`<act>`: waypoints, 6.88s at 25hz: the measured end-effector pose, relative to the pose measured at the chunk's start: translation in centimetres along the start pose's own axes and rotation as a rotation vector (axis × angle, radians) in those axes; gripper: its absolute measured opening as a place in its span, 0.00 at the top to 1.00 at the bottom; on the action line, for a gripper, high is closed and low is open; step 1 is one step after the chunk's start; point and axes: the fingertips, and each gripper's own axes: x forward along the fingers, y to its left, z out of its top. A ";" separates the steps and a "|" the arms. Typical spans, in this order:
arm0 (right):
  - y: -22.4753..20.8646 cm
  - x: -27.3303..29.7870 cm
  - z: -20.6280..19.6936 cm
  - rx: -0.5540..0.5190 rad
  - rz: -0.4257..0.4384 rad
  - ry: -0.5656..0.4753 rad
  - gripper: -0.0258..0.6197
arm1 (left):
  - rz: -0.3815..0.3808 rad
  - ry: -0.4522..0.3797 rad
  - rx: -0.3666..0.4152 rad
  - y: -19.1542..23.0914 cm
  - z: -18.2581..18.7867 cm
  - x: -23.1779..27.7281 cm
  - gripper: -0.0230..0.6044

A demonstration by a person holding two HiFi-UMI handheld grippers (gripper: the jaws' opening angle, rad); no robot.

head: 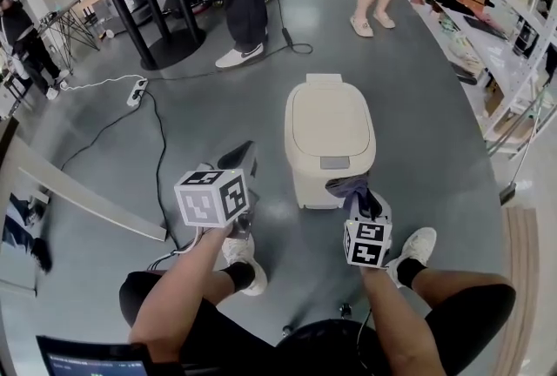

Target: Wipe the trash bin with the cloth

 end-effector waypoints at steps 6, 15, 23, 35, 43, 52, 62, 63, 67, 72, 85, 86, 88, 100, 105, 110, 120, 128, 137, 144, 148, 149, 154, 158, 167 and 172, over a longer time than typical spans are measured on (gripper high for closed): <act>-2.3 0.8 -1.3 0.024 -0.029 0.034 0.84 | -0.007 0.010 0.011 -0.4 -0.4 0.0 0.97; 1.3 -0.4 -2.9 -0.008 0.040 -0.003 0.84 | -0.004 0.019 0.031 -0.1 -0.9 -0.2 0.97; 11.4 1.2 -4.7 -0.038 0.206 0.036 0.84 | -0.003 0.015 0.012 1.1 -1.7 -1.3 0.97; 12.6 5.1 -8.1 -0.059 0.153 0.159 0.84 | 0.001 0.022 0.045 2.4 -2.3 -1.5 0.97; 7.1 5.6 -11.0 -0.045 0.053 0.225 0.84 | -0.004 0.043 0.074 1.8 -3.0 -1.3 0.97; 0.7 6.3 -13.6 -0.009 -0.070 0.287 0.84 | -0.008 0.075 0.105 1.1 -4.2 -0.6 0.97; 8.0 5.2 -17.0 -0.049 0.048 0.329 0.84 | 0.006 0.100 0.114 1.4 -5.0 -0.1 0.97; 9.2 5.3 -17.3 -0.052 0.065 0.334 0.84 | 0.005 0.098 0.115 1.3 -5.0 -0.2 0.97; 12.9 6.4 -18.0 -0.075 0.109 0.357 0.84 | -0.002 0.088 0.115 1.5 -4.7 -0.2 0.97; 14.1 7.7 -17.9 -0.068 0.118 0.374 0.84 | 0.010 0.104 0.118 2.2 -5.0 0.0 0.97; 4.0 7.8 -18.9 0.033 -0.029 0.409 0.84 | -0.013 0.153 0.159 0.7 -6.8 1.2 0.97; 3.3 7.7 -19.0 0.032 -0.036 0.412 0.84 | -0.014 0.158 0.160 0.5 -7.0 1.3 0.97; 2.0 7.4 -19.3 0.030 -0.052 0.418 0.84 | -0.016 0.161 0.161 0.2 -7.1 1.4 0.97; -0.8 4.5 -15.7 0.005 -0.023 0.311 0.84 | -0.148 0.035 0.107 -7.2 -1.6 1.8 0.97; -4.7 2.9 -10.9 0.075 -0.054 0.192 0.84 | -0.201 -0.079 0.052 -11.4 4.2 2.2 0.97; -9.3 1.6 -4.3 0.068 -0.046 0.118 0.84 | -0.225 -0.144 0.045 -16.4 8.4 3.0 0.97; -14.8 1.5 9.8 0.089 0.100 0.031 0.84 | -0.186 -0.026 0.101 -20.2 8.0 8.0 0.97; -14.5 5.6 8.4 0.174 0.217 0.089 0.84 | -0.204 0.010 0.131 -24.3 7.2 14.0 0.97; -13.1 7.2 5.0 0.219 0.322 0.134 0.84 | -0.114 0.092 0.220 -25.5 4.9 16.9 0.97; -10.4 7.4 3.3 0.267 0.428 0.151 0.84 | -0.068 0.153 0.269 -26.6 4.1 16.2 0.97; -9.0 8.0 2.3 0.293 0.462 0.158 0.84 | -0.066 0.160 0.279 -26.5 3.6 15.8 0.97; -8.7 8.2 1.9 0.302 0.468 0.163 0.84 | -0.066 0.159 0.279 -26.4 3.5 15.8 0.97; -7.6 9.7 0.3 0.348 0.478 0.198 0.84 | -0.077 0.157 0.265 -25.4 3.7 15.3 0.97; -6.9 10.9 -1.9 0.353 0.468 0.245 0.84 | -0.076 0.161 0.255 -24.4 3.6 14.9 0.97; -5.6 13.9 -8.2 0.351 0.443 0.366 0.84 | -0.051 0.158 0.265 -21.8 3.8 13.6 0.97; -5.2 15.6 -12.0 0.336 0.416 0.406 0.84 | -0.074 0.177 0.261 -21.4 3.5 12.9 0.97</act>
